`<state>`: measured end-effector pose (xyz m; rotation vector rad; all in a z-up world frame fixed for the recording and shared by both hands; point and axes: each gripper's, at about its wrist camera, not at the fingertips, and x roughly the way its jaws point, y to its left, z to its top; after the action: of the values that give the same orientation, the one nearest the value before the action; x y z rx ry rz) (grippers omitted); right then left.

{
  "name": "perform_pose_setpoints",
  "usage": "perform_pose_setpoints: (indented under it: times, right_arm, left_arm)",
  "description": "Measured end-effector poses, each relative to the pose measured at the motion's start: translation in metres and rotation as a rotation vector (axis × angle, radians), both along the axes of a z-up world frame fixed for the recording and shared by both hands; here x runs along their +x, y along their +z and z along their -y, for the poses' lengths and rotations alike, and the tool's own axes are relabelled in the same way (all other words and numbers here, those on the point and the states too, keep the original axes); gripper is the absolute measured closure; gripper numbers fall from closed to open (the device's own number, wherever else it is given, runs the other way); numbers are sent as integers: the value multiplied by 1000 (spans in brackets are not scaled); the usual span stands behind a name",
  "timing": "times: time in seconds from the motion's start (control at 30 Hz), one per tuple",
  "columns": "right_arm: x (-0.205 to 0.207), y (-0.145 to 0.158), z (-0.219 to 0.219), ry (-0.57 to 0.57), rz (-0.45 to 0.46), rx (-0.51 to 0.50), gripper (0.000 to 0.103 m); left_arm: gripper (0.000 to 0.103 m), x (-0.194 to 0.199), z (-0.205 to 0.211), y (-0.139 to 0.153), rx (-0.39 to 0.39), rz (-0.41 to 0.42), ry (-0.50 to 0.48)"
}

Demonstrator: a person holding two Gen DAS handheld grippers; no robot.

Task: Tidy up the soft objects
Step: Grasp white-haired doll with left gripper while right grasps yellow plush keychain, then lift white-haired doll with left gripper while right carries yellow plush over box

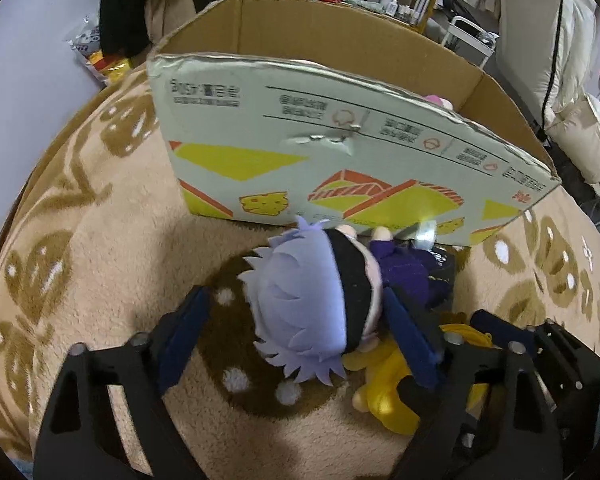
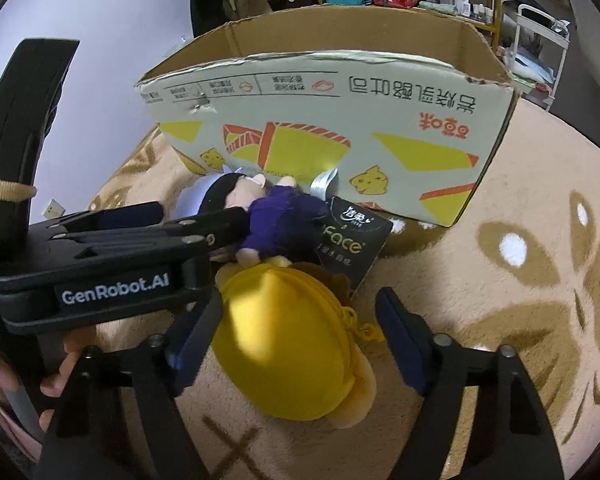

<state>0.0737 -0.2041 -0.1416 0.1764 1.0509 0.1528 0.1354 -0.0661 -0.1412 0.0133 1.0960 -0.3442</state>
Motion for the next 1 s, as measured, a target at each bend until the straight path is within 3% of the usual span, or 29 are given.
perform_pose_setpoints:
  times: [0.1, 0.23, 0.43, 0.53, 0.63, 0.77, 1.0]
  right_arm:
    - [1, -3, -4, 19, -15, -1, 37]
    - [3, -7, -6, 31, -31, 8, 40]
    - [2, -4, -2, 21, -23, 30, 46]
    - [0, -1, -3, 29, -11, 37, 51]
    - [-4, 5, 2, 18, 8, 48, 54]
    - [-9, 12, 6, 25, 20, 79, 74]
    - [-21, 27, 7, 35, 79, 88, 86]
  left_arm:
    - [44, -2, 2, -1, -17, -1, -20]
    - [44, -8, 10, 1, 31, 41, -45]
    - [46, -6, 3, 4, -6, 24, -20]
    - [46, -8, 1, 8, 36, 57, -9]
    - [46, -8, -5, 11, 26, 56, 10]
    - [46, -11, -9, 18, 34, 87, 22]
    - [46, -23, -17, 30, 43, 130, 37]
